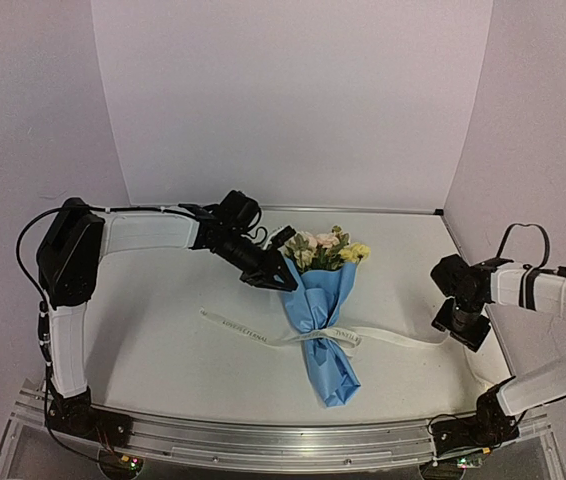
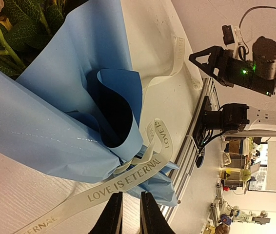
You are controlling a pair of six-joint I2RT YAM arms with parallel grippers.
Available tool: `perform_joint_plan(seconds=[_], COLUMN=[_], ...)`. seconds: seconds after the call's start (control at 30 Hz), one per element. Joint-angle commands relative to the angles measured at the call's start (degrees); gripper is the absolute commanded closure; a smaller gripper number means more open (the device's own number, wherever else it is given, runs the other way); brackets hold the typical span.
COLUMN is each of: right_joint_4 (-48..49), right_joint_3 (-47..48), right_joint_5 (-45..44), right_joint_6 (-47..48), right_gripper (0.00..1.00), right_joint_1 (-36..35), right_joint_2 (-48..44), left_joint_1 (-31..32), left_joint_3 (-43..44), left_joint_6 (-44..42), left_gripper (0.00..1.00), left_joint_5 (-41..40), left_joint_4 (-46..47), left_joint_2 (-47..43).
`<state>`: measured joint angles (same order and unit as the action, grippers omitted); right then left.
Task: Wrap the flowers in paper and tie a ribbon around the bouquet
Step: Cross the half-tied ribbon over the folded bouquet.
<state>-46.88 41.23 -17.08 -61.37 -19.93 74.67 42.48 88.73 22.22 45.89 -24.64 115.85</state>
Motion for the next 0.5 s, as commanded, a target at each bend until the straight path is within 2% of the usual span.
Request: perform_joint_plan(seconds=[0.0, 0.2, 0.3, 0.43, 0.47], right_joint_4=[7.6, 12.3, 12.7, 13.3, 13.3], right_joint_3=[0.0, 2.5, 5.8, 8.9, 10.2], right_joint_5=[1.8, 3.6, 4.7, 7.2, 7.9], right_joint_6=[-1.2, -0.8, 0.7, 3.4, 4.6], right_gripper=[0.27, 0.48, 0.65, 0.97, 1.0], right_joint_1=[5.5, 9.5, 10.4, 10.3, 10.0], right_joint_2=[4.4, 10.4, 13.8, 15.5, 15.4], left_joint_1=[0.3, 0.3, 0.2, -0.7, -1.0], left_joint_3=[0.2, -0.6, -0.9, -1.0, -1.0], left_joint_6=[-1.9, -1.8, -1.6, -1.2, -0.9], left_gripper=[0.85, 0.85, 0.85, 0.85, 0.85], left_joint_5=[0.3, 0.1, 0.2, -0.1, -0.1], left_joint_4=[-1.3, -1.1, -1.1, -1.3, -1.3], left_joint_2=[-4.9, -5.8, -6.2, -7.2, -7.4])
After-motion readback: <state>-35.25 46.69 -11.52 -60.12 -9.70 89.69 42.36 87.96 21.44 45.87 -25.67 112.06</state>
